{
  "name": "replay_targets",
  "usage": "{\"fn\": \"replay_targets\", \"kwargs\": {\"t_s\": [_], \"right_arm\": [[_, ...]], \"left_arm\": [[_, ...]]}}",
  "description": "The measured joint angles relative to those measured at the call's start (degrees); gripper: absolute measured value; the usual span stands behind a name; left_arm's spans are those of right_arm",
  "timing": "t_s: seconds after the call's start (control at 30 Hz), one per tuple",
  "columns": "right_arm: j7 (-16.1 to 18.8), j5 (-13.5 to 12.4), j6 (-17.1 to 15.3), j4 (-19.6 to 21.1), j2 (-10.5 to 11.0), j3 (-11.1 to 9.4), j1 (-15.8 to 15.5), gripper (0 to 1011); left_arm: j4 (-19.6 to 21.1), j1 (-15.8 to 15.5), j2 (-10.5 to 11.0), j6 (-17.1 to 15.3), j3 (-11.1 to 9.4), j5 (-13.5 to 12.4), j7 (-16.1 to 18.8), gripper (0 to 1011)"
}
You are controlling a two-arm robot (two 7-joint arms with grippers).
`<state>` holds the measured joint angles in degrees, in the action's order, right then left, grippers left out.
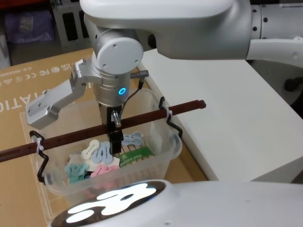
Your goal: Use one hand to grasp the basket and place it at the designated location.
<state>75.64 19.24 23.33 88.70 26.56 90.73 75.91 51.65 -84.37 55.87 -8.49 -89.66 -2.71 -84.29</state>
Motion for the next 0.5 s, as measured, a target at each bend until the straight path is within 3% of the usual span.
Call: {"fn": "replay_targets", "kwargs": {"t_s": [0.5], "right_arm": [[-0.09, -0.26, -0.33, 0.52, 0.62, -0.22, 0.04, 290]], "left_arm": [[0.0, 0.0, 0.0, 0.0, 0.0, 0.0, 0.0, 0]]}}
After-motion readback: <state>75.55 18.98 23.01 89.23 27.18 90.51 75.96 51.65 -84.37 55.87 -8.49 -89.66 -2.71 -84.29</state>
